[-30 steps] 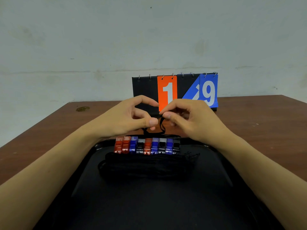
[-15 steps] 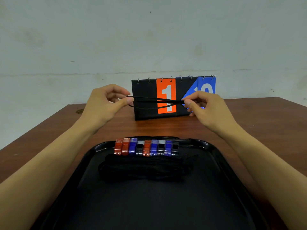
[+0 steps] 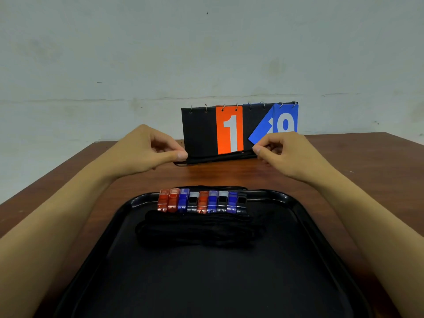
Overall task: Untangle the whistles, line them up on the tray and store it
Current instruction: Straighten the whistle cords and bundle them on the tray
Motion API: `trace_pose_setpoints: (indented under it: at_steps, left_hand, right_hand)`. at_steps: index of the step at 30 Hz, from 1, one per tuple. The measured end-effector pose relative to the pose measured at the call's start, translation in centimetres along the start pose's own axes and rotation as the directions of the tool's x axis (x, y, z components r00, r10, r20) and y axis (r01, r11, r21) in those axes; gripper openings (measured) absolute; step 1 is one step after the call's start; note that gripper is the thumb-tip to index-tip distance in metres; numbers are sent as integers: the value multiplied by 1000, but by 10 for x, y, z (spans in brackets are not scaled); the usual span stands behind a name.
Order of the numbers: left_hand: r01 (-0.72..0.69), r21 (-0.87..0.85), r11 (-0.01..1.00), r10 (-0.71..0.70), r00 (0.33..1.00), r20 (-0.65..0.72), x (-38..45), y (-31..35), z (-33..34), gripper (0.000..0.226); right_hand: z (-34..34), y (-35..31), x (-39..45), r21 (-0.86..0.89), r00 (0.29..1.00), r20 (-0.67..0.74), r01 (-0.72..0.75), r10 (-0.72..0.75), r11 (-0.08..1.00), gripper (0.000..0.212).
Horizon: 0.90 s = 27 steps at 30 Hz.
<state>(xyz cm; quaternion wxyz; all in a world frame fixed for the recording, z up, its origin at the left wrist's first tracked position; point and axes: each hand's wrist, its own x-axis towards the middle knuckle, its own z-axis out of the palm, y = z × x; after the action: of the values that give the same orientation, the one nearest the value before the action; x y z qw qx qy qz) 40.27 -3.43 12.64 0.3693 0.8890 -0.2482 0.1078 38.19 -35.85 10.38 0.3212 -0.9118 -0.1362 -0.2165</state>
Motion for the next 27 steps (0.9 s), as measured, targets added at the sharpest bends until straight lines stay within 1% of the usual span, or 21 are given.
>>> trace_pose_setpoints:
  at_steps: [4, 6, 9, 14, 16, 21, 23, 27]
  left_hand:
    - [22, -8, 1000, -20, 972, 232, -4, 3, -7, 19]
    - [59, -11, 998, -53, 947, 315, -6, 3, -11, 17]
    - [85, 50, 995, -98, 907, 409, -8, 3, -17, 17]
    - [60, 56, 997, -81, 838, 540, -11, 5, -21, 15]
    - [80, 80, 994, -112, 803, 586, -11, 7, -20, 15]
    - [103, 175, 979, -197, 693, 693, -12, 14, -19, 11]
    - [116, 197, 973, -224, 666, 712, -12, 15, -19, 12]
    - [132, 265, 955, -288, 620, 730, -12, 15, -20, 16]
  right_hand:
    - [-1, 4, -2, 43, 991, 128, 23, -28, 999, 10]
    - [-2, 4, -3, 50, 977, 201, 58, -67, 997, 9]
    - [-4, 0, -5, 95, 937, 329, 86, -113, 992, 10]
    - [-8, -7, -10, 162, 831, 536, 72, -149, 984, 12]
    - [-8, -7, -11, 184, 795, 586, 58, -157, 981, 10]
    - [-8, -6, -11, 236, 741, 649, 22, -174, 972, 8]
    - [-9, -7, -11, 249, 725, 667, -3, -169, 969, 6]
    - [-9, -8, -11, 256, 672, 721, -33, -168, 966, 3]
